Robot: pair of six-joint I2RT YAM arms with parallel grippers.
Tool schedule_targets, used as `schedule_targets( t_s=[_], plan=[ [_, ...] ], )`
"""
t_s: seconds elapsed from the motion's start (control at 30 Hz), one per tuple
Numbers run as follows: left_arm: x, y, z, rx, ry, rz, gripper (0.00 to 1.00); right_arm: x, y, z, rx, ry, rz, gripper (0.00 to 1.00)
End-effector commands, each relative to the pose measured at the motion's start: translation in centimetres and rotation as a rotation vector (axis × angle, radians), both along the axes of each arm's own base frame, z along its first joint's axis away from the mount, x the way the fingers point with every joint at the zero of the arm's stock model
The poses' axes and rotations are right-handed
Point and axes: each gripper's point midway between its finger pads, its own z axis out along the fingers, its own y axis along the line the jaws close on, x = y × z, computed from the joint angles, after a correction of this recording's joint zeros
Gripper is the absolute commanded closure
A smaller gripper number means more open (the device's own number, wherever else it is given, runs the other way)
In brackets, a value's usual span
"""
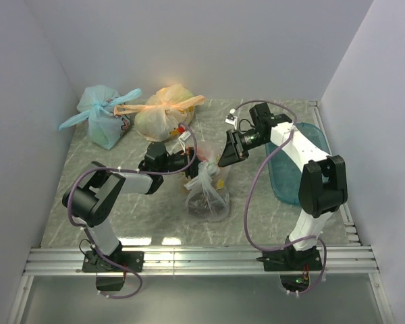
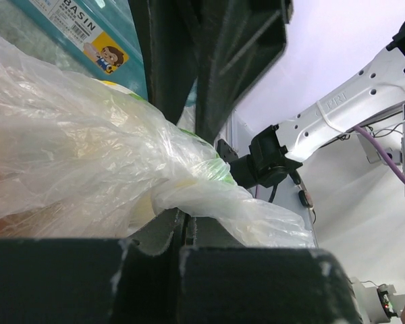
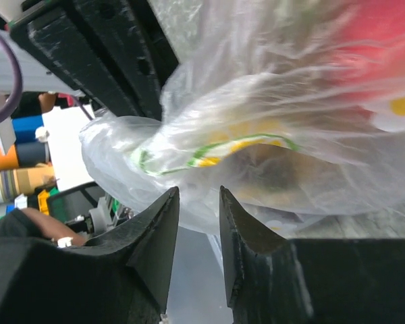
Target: Place the fake fruits into the plastic bag and tie a complex knot
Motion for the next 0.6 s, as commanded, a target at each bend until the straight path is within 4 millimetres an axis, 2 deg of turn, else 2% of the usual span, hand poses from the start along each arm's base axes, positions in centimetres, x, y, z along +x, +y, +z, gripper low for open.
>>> schedule_targets(
  t_s=[0.0, 0.23, 0.43, 0.53, 0.57],
  plan=[
    [-0.1, -0.5, 2.0, -0.050, -0.082, -0.037, 1.00, -1.3, 1.0, 0.9, 0.040, -0.025, 0.045, 0.61],
    [-0.1, -0.5, 2.1, -0.059, -0.085, -0.038, 0.99, -1.7, 1.4, -0.4, 0.012, -0.013, 0.069, 0.60],
    [-0.1, -0.8, 2.2, -0.062, -0.088, -0.044, 1.00, -1.7, 2.3, 0.2, 0.044, -0.010, 0.088, 0.62],
    [0.0, -0.9, 2.2, -0.062, -0.087, -0.040, 1.00, -2.1, 2.5, 0.6, 0.065, -0.004, 0.110, 0.69],
    [0.0, -0.9, 2.3, -0.065, -0.093, -0.041, 0.99, -2.1, 2.6, 0.6, 0.067, -0.006, 0.114, 0.81]
  ],
)
